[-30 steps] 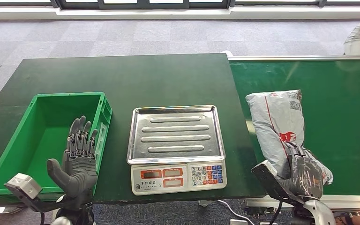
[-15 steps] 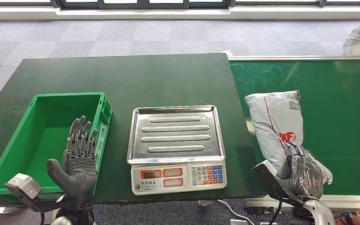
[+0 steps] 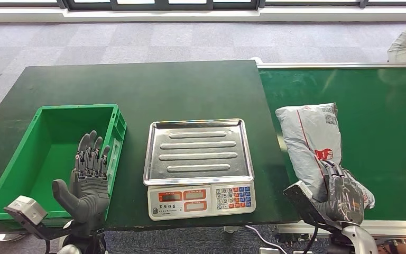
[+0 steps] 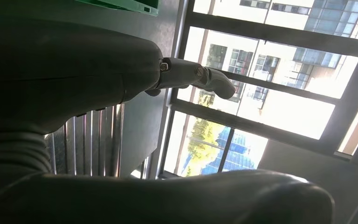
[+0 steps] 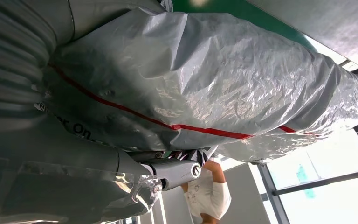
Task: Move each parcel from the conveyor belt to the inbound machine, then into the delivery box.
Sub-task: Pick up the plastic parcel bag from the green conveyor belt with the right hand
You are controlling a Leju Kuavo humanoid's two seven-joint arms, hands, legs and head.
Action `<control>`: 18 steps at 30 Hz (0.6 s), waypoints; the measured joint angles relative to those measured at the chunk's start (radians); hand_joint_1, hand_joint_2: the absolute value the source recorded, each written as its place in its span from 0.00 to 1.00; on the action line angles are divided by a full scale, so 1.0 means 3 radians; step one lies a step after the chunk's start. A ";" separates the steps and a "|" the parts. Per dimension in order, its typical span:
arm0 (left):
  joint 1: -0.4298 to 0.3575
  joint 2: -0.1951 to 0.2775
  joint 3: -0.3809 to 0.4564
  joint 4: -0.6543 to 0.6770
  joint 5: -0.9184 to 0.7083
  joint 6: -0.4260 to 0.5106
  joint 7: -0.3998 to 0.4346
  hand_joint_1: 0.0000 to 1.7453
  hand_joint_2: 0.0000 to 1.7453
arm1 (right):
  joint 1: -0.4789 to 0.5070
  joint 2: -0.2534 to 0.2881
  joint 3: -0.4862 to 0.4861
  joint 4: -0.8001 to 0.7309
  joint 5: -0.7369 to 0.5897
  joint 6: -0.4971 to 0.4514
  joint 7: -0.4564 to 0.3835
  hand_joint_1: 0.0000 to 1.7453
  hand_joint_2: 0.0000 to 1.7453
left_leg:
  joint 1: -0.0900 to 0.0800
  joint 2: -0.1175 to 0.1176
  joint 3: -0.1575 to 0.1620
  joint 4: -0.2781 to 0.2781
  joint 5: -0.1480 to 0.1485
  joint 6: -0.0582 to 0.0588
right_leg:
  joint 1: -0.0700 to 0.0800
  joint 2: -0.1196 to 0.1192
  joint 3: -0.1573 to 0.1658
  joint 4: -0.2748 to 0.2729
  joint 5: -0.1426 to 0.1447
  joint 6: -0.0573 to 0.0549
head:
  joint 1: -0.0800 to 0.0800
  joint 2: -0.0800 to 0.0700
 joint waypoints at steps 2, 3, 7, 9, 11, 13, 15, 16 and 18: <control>0.0000 0.0000 0.0000 0.0000 0.0000 0.0000 0.0000 0.00 0.00 | 0.0000 0.0000 0.0000 0.0000 0.0000 0.0000 0.0000 1.00 1.00 | 0.0000 0.0000 0.0000 0.0000 0.0000 0.0000 | 0.0000 0.0000 0.0000 0.0000 0.0000 0.0000 | 0.0000 0.0000; 0.0000 0.0000 0.0000 0.0000 0.0000 0.0000 0.0000 0.00 0.00 | 0.0000 0.0000 0.0000 0.0000 0.0000 -0.0001 -0.0002 1.00 1.00 | 0.0000 0.0000 0.0000 0.0000 0.0000 0.0000 | 0.0000 0.0000 0.0000 0.0000 0.0000 0.0000 | 0.0000 0.0000; -0.0091 -0.0008 -0.0001 0.0058 -0.0007 0.0042 -0.0062 0.00 0.00 | -0.0414 0.0043 0.0126 0.0113 0.0120 -0.0336 -0.0422 1.00 1.00 | 0.0002 0.0022 -0.0015 -0.0001 0.0008 -0.0002 | -0.0004 0.0018 -0.0018 0.0007 0.0015 -0.0005 | 0.0000 0.0000; -0.0258 -0.0022 -0.0012 0.0167 -0.0012 0.0097 -0.0110 0.00 0.00 | -0.0978 0.0097 0.0352 0.0334 0.0214 -0.0546 -0.0598 1.00 1.00 | 0.0000 0.0053 -0.0014 0.0001 0.0019 -0.0003 | -0.0005 0.0047 -0.0035 0.0006 0.0034 -0.0007 | -0.0002 0.0000; -0.0375 -0.0036 -0.0031 0.0249 -0.0014 0.0133 -0.0133 0.00 0.00 | -0.1353 0.0125 0.0548 0.0505 0.0226 -0.0623 -0.0566 1.00 1.00 | -0.0003 0.0046 0.0001 0.0002 0.0030 0.0001 | -0.0001 0.0043 -0.0032 0.0004 0.0038 -0.0003 | -0.0002 0.0000; -0.0401 -0.0039 -0.0042 0.0291 -0.0010 0.0153 -0.0140 0.00 0.00 | -0.1478 0.0130 0.0672 0.0587 0.0203 -0.0658 -0.0531 1.00 1.00 | -0.0004 0.0009 0.0005 0.0003 0.0044 -0.0001 | 0.0002 0.0008 -0.0028 0.0003 0.0037 -0.0002 | -0.0001 0.0000; -0.0408 -0.0037 -0.0045 0.0322 -0.0005 0.0161 -0.0145 0.00 0.00 | -0.1545 0.0130 0.0762 0.0650 0.0181 -0.0680 -0.0518 1.00 1.00 | -0.0004 -0.0018 -0.0012 0.0004 0.0055 -0.0004 | 0.0002 -0.0017 -0.0035 0.0005 0.0040 -0.0006 | 0.0000 0.0000; -0.0414 -0.0036 -0.0045 0.0333 -0.0002 0.0161 -0.0147 0.00 0.00 | -0.1583 0.0129 0.0795 0.0673 0.0171 -0.0688 -0.0518 1.00 1.00 | -0.0004 -0.0021 -0.0016 0.0004 0.0058 -0.0005 | 0.0002 -0.0021 -0.0039 0.0006 0.0042 -0.0007 | 0.0000 0.0000; -0.0423 -0.0036 -0.0047 0.0351 0.0007 0.0161 -0.0148 0.00 0.00 | -0.1642 0.0127 0.0847 0.0697 0.0153 -0.0700 -0.0522 1.00 1.00 | -0.0004 -0.0021 -0.0019 0.0004 0.0058 -0.0005 | 0.0002 -0.0021 -0.0042 0.0006 0.0043 -0.0009 | 0.0000 0.0000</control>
